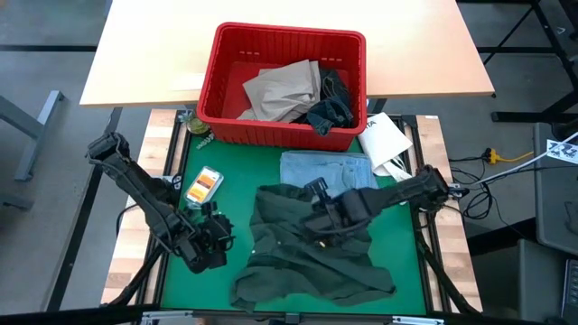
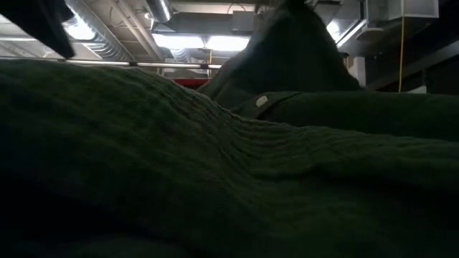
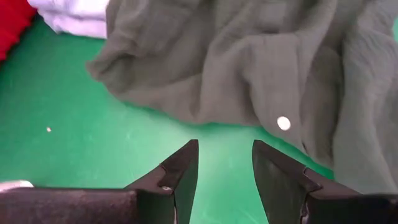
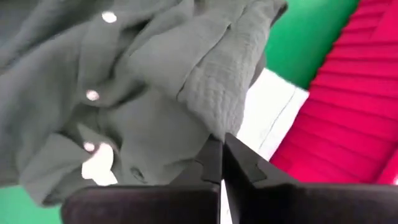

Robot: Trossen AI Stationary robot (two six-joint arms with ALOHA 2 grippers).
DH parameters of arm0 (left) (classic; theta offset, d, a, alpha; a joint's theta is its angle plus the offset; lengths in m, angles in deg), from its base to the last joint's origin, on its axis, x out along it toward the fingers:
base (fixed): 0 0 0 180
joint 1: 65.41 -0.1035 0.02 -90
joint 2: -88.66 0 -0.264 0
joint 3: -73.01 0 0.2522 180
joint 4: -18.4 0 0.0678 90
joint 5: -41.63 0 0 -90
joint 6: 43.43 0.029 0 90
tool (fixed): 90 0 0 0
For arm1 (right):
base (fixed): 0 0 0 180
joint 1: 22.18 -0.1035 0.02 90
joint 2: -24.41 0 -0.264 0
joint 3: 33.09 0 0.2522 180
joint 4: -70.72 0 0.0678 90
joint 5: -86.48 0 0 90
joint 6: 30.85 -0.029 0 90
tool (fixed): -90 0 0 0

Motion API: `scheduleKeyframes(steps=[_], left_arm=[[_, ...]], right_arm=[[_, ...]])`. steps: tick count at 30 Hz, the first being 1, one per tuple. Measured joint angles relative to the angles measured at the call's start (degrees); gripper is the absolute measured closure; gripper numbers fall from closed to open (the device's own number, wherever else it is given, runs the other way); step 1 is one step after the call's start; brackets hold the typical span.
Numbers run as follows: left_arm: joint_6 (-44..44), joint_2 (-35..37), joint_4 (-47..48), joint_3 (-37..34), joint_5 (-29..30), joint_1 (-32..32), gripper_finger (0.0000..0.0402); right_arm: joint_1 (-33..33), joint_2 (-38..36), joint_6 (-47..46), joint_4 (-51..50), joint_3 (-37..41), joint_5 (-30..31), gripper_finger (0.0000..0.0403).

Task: Fold Laundry from Bin
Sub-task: Fold the green polo shirt

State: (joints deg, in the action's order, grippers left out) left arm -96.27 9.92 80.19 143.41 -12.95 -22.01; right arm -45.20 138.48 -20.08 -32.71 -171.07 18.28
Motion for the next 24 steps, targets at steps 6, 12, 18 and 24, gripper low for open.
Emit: scheduleKeyframes(steps=[6,12,18,24], left_arm=[[7.05,0.02,-2.67,0.0,-0.04,-4.85,0.0257],[12.99,0.02,-3.91,0.0,-0.18,-9.29,0.0257],[20.31,0.02,-8.54,0.0,-2.07,-13.28,0.0257],[29.54,0.02,-13.83,0.0,-3.15,-17.2,0.0257]], right_arm=[[-3.34,-3.87,-2.03,-0.43,-0.26,5.61,0.0401],[-4.88,-8.5,-5.95,-0.42,-0.26,10.07,0.0401],[-4.81,-10.75,-9.3,-0.39,-0.26,9.12,0.04],[-4.88,-10.76,-9.27,-0.37,-0.22,4.32,0.04]])
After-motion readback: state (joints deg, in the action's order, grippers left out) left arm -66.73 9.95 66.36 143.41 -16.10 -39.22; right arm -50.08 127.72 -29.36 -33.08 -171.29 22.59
